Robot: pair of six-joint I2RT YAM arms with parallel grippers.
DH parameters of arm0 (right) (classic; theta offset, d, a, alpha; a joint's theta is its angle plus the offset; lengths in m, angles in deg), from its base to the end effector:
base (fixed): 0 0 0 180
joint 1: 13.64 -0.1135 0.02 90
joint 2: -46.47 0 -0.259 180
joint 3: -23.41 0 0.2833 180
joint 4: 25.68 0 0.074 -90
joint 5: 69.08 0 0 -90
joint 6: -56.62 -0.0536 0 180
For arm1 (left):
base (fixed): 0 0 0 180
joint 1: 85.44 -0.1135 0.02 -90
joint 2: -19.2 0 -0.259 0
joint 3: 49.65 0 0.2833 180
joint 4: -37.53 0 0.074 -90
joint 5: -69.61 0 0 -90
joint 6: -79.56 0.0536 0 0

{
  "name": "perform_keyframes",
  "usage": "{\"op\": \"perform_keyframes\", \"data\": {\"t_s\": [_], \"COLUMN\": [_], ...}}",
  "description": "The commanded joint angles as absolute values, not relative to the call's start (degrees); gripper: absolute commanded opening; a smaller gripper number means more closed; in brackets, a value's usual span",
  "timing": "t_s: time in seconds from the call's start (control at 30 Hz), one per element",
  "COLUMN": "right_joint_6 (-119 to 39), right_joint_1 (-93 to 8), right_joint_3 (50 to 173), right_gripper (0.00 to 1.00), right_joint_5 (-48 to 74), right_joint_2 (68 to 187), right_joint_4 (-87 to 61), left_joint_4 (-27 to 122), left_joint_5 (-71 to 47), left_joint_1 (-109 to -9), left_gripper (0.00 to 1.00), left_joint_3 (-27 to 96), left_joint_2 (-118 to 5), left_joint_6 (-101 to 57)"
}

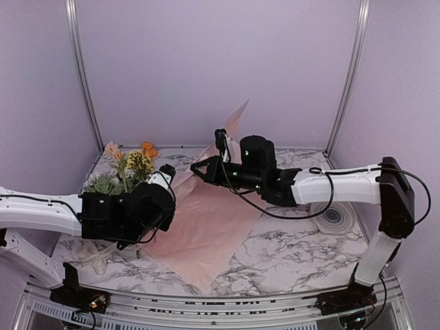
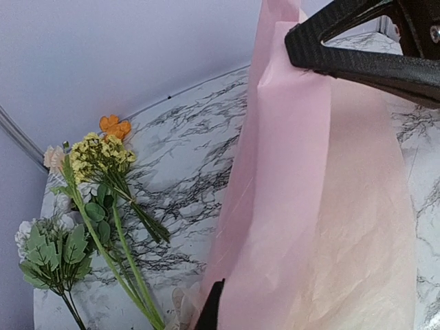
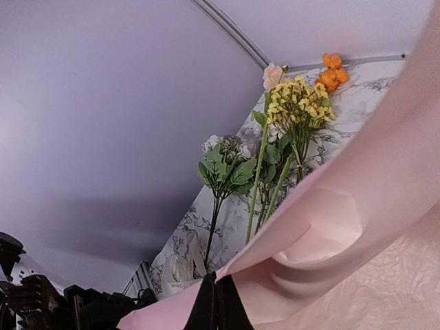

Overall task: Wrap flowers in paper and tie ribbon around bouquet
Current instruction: Pass from the right arm to the left, then flatten out the folded wrapping paper at the center of the board.

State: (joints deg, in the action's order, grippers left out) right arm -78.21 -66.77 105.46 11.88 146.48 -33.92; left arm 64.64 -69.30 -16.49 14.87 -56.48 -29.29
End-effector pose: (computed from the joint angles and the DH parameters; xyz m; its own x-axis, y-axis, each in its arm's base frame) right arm 0.2690 0.3728 0.2598 -0.6944 0.2346 -0.6803 -0.5548 0.4276 0.7137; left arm 0.1525 -0.2838 0.2420 -0.3400 0.2923 -0.8938 0.3075 0.9328 0.1881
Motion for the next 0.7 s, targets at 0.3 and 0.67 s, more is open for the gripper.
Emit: {"op": "perform_keyframes", "data": {"t_s": [0.3, 0.67], "right_joint_6": [-68.1, -58.4], "right_joint_1": [-62.7, -50.8], "right_joint_3": [98.3, 83.0], "right_gripper": [0.27, 0.38], "right_joint_5": [16.7, 28.3], "right_joint_2": [135.9, 110.5], "right_joint_4": [-28.9, -17.8], "left_joint_4": [59.5, 56.5], "left_joint_5": [-61.0, -51.7], "left_joint_1": [-16.2, -11.6], "left_gripper": [0.0, 0.0], "left_joint_3": [14.5, 25.8], "left_joint_2": [-48.8, -55.8], "left_joint_6": [-26.0, -19.1]}}
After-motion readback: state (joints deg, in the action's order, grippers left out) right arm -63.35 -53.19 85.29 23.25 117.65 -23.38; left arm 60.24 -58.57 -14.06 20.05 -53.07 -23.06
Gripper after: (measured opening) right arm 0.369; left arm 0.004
